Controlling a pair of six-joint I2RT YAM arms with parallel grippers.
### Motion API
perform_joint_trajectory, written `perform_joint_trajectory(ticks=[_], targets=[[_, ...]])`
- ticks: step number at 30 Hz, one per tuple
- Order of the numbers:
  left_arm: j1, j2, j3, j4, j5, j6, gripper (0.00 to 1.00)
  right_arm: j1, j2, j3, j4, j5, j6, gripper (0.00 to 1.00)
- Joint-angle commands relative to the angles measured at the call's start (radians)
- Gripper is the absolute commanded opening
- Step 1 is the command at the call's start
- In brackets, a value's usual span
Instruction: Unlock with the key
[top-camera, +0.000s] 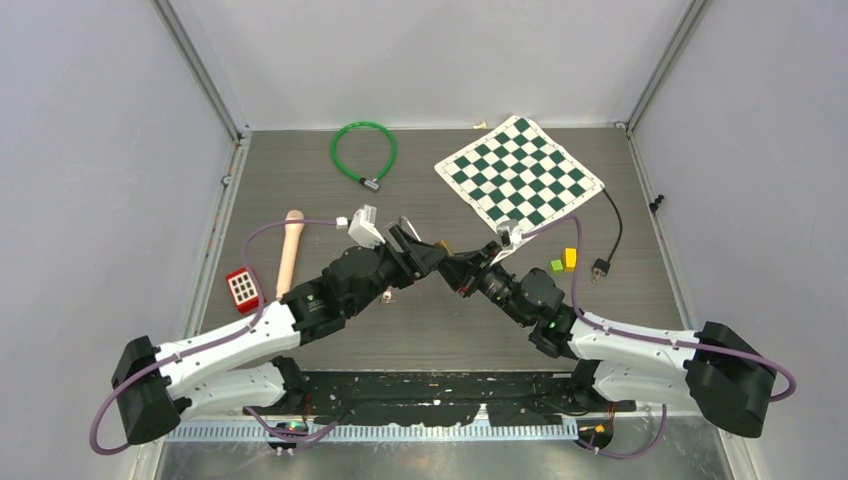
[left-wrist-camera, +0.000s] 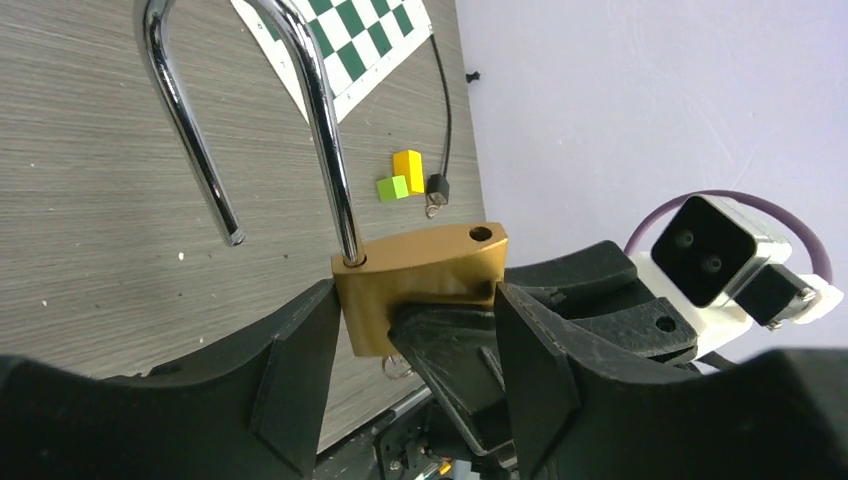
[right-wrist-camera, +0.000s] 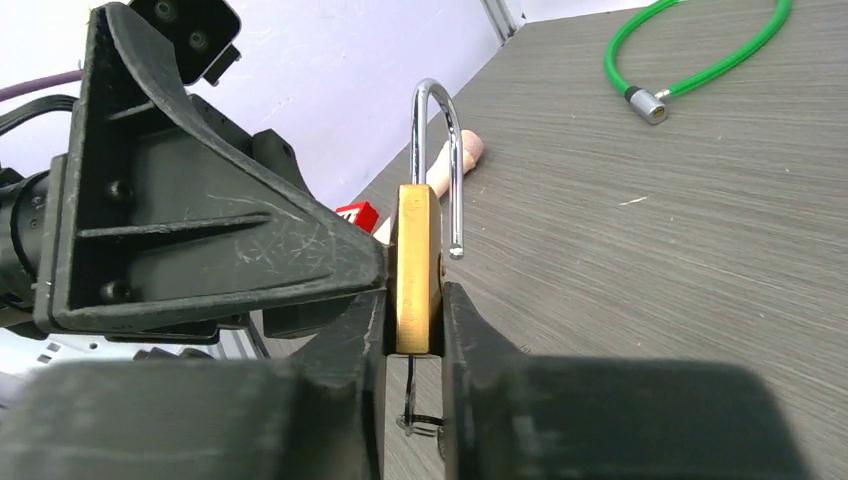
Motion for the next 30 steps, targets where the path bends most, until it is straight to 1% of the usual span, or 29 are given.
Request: perform_joint_trajectory(ticks=[1, 3, 6, 9, 12, 15, 17, 20, 25, 30], targets=[[-0.008, -0.080, -0.013, 0.109, -0.058, 0.057, 0.71, -0.009, -0.039, -0.012, 0.021, 0.064, 0.052, 0.06], [-0.007, -0.129, -0.023, 0.065, -0.109, 0.095, 0.84, -0.021, -0.062, -0.031, -0.006, 0.070, 0.073, 0.05], [-0.007, -0.194, -0.016, -0.075, -0.207, 0.135, 0.93, -0.054, -0.099, -0.058, -0.062, 0.057, 0.124, 0.05], [0.000, -0.270, -0.016, -0.200, -0.319, 0.179, 0.96, -0.105, -0.122, -0.097, -0.099, 0.025, 0.179, 0.05], [0.025, -0.344, -0.012, -0.351, -0.401, 0.209, 0.97, -0.160, -0.131, -0.126, -0.125, -0.043, 0.219, 0.05], [0.083, -0.397, 0.008, -0.502, -0.437, 0.232, 0.98, -0.206, -0.126, -0.143, -0.154, -0.080, 0.263, 0.05], [0.151, -0.414, 0.040, -0.610, -0.413, 0.254, 0.99, -0.259, -0.120, -0.152, -0.200, -0.105, 0.294, 0.05], [0.279, -0.423, 0.068, -0.697, -0.334, 0.326, 1.00, -0.355, -0.115, -0.167, -0.270, -0.135, 0.328, 0.05], [0.449, -0.401, 0.085, -0.738, -0.189, 0.440, 1.00, -0.438, -0.129, -0.176, -0.371, -0.117, 0.357, 0.05], [0.617, -0.352, 0.102, -0.735, -0.022, 0.542, 1.00, -0.531, -0.139, -0.194, -0.456, -0.124, 0.385, 0.05]])
